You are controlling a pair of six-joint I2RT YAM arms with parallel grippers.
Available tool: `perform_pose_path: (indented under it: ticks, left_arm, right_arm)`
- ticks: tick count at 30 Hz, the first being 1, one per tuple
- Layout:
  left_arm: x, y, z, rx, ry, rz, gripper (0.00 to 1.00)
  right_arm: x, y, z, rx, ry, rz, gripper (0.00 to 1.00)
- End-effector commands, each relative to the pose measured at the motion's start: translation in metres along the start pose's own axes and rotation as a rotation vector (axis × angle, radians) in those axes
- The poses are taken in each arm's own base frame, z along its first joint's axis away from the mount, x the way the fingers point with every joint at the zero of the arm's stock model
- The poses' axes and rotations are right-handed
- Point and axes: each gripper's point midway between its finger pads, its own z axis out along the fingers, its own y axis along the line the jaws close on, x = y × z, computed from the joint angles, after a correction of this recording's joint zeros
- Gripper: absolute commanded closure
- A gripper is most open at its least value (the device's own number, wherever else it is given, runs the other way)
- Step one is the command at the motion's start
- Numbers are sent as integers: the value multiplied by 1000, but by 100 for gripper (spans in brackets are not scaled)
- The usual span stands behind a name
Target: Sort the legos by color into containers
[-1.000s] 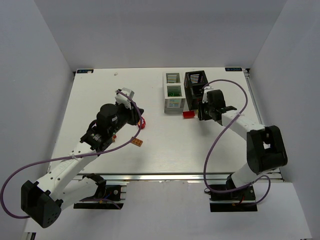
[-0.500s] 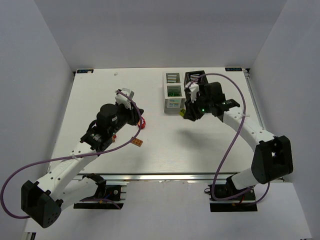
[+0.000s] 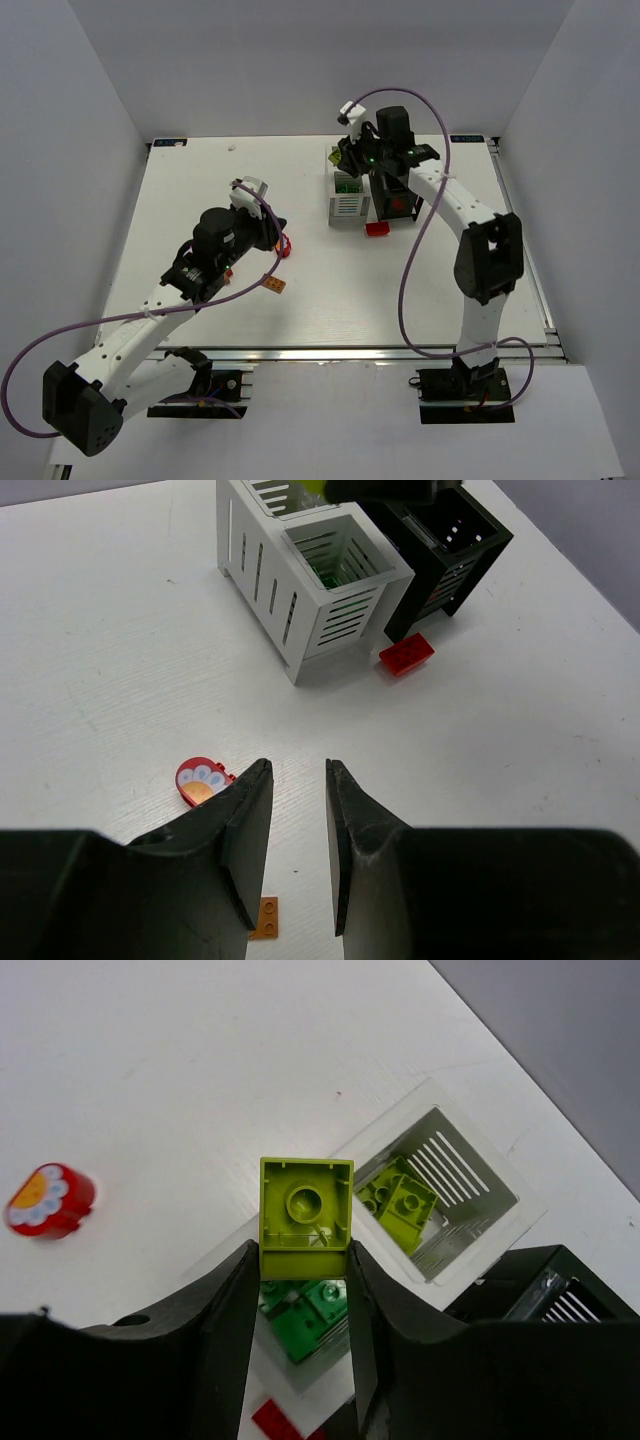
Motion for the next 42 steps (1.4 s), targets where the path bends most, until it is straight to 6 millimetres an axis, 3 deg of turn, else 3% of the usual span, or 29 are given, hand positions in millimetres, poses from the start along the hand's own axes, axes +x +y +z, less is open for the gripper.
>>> perform_pose_path:
  ticks: [1,5,9,17,21,27,32,35,36,37,38,40,41,42]
  left_arm:
    - [-11,1,-3,0,-40,8,62]
    - [-11,1,-3,0,-40,9,62]
    - [-11,1,-3,0,-38,8,62]
    - [-9,2,-2,-3,-32,9,61]
    - [-9,2,-2,-3,-31,9,61]
    - [-9,1,-2,-1,-32,11,61]
    - [-7,2,-1,-4,-25,10,60]
    - [-8,11,-2,-54,-34,2,52]
    - [-9,17,-2,-93,-41,-5,46]
    - [-7,18,-2,-94,-37,-15,40]
    - [-7,28,-2,-160,-51,-54,26]
    - [-7,46,0,-267,-50,-110,9]
    - [0,59,-1,-340,-24,-143,4]
    - [3,66,1,-378,-10,-163,2]
  right_arm:
    - [-26,-35,9,140,-55,-18,100]
    - [-28,-59,28,205,-42,0,100]
    - [-20,-63,38,217,-26,4,89]
    - [1,-64,46,224,15,25,78]
    - [15,-66,51,231,38,32,63]
    - [19,-74,51,257,45,46,40]
    - [19,-77,48,264,44,68,35]
    - [12,-72,37,257,36,64,35]
    - [-6,-65,23,235,-2,50,35]
    - [-12,-60,14,224,-14,45,36]
    - [-16,-54,5,211,-32,37,35]
    - [-32,-30,-29,180,-119,7,33]
    - [-33,-22,-41,173,-145,-2,20]
    - [-37,-6,-66,178,-226,-4,11]
